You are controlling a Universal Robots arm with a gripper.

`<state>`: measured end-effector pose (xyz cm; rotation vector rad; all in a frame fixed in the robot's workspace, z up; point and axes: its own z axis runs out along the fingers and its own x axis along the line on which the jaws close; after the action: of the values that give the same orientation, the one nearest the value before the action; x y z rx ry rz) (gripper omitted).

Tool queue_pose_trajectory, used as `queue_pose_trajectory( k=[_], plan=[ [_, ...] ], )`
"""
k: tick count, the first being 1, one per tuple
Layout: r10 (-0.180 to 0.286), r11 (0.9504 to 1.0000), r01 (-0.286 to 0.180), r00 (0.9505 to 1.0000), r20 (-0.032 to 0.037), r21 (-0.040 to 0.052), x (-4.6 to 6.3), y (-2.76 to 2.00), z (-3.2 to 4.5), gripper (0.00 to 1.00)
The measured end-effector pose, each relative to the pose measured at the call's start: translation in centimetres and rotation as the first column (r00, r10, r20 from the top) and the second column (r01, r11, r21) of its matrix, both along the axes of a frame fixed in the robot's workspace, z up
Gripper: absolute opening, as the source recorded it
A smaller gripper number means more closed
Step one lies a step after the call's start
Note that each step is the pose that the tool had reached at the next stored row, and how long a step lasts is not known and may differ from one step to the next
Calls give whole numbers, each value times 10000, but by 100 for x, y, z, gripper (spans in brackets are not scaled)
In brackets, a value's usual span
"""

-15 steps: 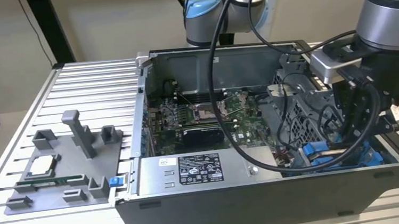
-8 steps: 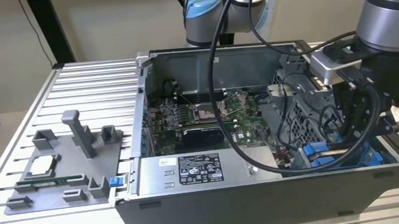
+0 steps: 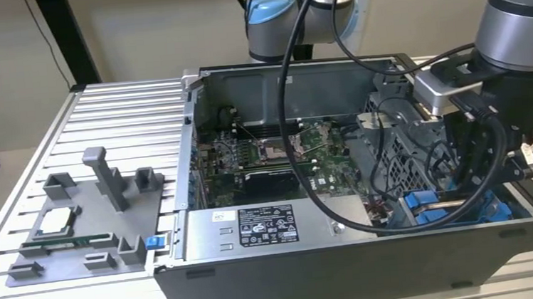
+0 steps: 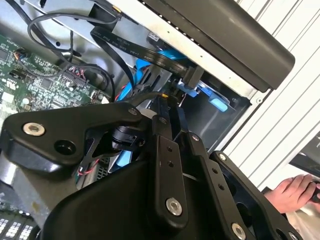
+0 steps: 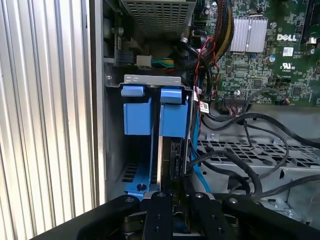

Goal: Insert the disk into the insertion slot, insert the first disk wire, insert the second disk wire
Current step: 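Insert the first disk wire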

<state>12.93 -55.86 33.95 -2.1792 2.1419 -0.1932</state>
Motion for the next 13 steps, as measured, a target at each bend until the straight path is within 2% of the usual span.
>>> queue_pose_trajectory(
  k=[13],
  plan=[
    [-1,10000,1,10000,0,9,11,-3,-26,0]
  ],
)
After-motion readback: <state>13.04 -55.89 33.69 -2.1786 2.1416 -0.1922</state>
